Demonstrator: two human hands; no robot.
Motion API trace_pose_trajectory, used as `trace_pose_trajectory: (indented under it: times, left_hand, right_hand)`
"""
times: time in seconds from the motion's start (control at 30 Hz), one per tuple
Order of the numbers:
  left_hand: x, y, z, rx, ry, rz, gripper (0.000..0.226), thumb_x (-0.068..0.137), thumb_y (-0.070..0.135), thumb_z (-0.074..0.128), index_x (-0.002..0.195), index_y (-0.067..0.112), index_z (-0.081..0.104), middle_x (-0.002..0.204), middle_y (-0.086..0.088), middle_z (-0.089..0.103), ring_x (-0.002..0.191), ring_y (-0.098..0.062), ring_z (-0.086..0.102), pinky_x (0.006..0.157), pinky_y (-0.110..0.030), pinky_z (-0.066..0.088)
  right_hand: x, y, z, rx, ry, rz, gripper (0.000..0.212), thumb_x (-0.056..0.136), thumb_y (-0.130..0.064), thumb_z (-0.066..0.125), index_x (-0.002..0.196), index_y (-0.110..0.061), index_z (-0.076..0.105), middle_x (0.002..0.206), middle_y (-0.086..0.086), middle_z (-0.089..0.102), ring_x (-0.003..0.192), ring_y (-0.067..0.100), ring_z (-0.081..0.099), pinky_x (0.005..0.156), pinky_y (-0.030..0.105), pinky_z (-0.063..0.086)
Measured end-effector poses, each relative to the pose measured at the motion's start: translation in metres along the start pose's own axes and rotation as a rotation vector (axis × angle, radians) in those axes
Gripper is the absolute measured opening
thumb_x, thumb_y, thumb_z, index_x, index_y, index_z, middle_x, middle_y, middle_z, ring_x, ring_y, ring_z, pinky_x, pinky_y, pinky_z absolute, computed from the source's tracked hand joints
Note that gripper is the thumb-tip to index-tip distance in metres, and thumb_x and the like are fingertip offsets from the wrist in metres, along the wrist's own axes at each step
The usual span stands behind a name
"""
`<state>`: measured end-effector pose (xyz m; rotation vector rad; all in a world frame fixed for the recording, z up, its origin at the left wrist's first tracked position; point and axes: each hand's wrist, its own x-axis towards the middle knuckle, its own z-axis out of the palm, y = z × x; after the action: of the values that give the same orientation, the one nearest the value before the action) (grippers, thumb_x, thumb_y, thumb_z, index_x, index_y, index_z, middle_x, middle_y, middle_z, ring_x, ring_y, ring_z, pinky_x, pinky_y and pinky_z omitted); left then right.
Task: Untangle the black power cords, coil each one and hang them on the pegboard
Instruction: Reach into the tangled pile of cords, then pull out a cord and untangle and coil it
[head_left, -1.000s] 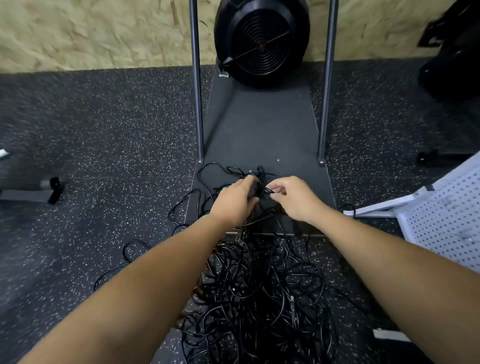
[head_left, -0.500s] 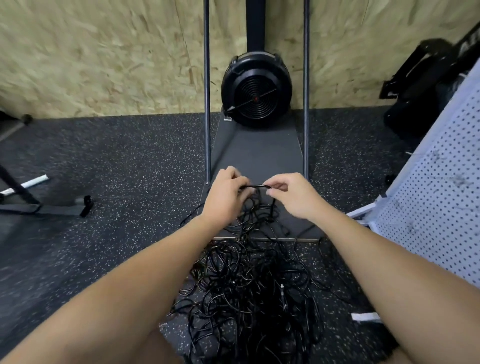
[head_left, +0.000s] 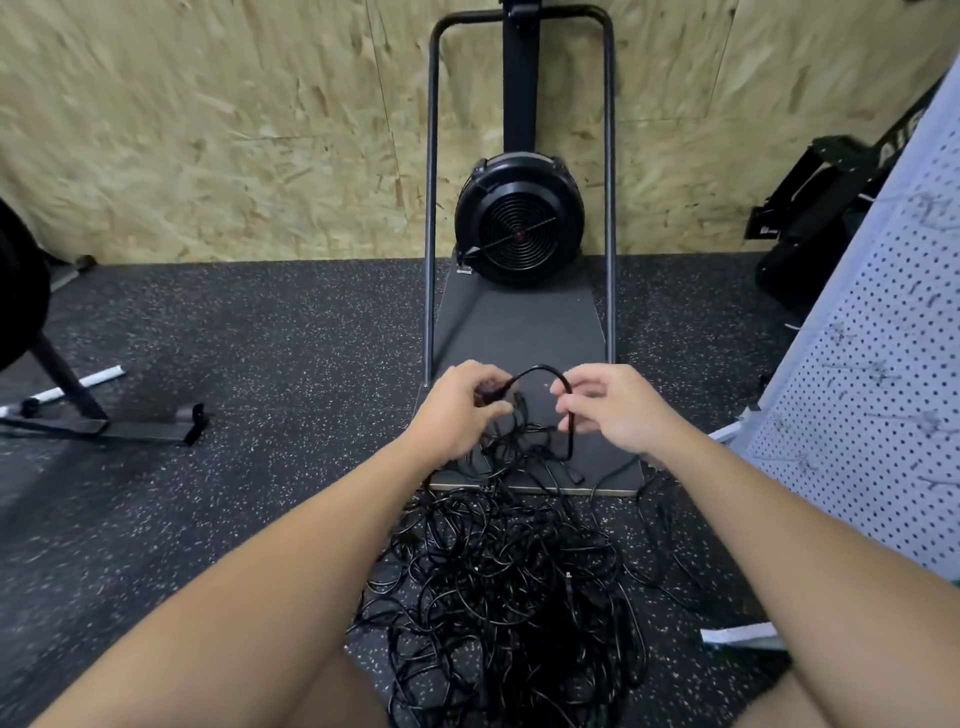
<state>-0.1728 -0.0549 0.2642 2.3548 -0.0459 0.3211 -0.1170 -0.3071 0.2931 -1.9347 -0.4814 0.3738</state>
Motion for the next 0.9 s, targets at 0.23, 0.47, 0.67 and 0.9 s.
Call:
trace_pose_trajectory:
  times: [0.23, 0.47, 0.67, 0.9]
  left_hand:
    - [-0.012, -0.011, 0.005, -0.014, -0.088, -0.206, 0.060, 0.091, 0.010, 0.088, 0.144, 0.018, 0.062, 0.128, 0.005, 0.070, 0.116, -0.013, 0.068, 0.107, -0.028, 0.053]
    - [-0.027, -0.004, 0.039, -0.013, -0.488, -0.067, 0.042, 0.097, 0.006, 0.081, 0.136, 0.020, 0.075, 0.121, 0.012, 0.075, 0.087, 0.022, 0.062, 0.086, -0.007, 0.045]
    - [-0.019, -0.001, 0.049, -0.154, -0.412, -0.056, 0.007, 0.101, 0.023, 0.079, 0.095, 0.020, 0.078, 0.095, -0.001, 0.080, 0.083, -0.020, 0.070, 0.087, -0.038, 0.057]
    - [-0.014, 0.010, 0.051, -0.489, -0.346, -0.207, 0.013, 0.111, 0.010, 0.062, 0.101, 0.006, 0.068, 0.094, -0.010, 0.080, 0.082, -0.024, 0.070, 0.077, -0.042, 0.061]
  right_hand:
    - [-0.008, -0.014, -0.004, 0.201, 0.075, 0.034, 0.015, 0.104, -0.001, 0.068, 0.113, -0.009, 0.078, 0.103, 0.019, 0.080, 0.089, 0.035, 0.082, 0.081, 0.046, 0.069]
    - [0.003, -0.024, 0.001, 0.483, 0.164, 0.065, 0.018, 0.104, 0.003, 0.067, 0.121, 0.004, 0.070, 0.110, 0.028, 0.077, 0.094, 0.041, 0.082, 0.079, 0.043, 0.069]
    - [0.014, -0.018, 0.007, 0.614, 0.212, 0.081, 0.018, 0.105, 0.000, 0.069, 0.121, 0.008, 0.068, 0.107, 0.026, 0.075, 0.098, 0.039, 0.082, 0.090, 0.049, 0.067]
    - [0.023, -0.005, 0.007, 0.494, 0.108, 0.171, 0.027, 0.113, -0.023, 0.061, 0.125, 0.000, 0.071, 0.112, 0.018, 0.082, 0.103, 0.028, 0.082, 0.094, 0.043, 0.066]
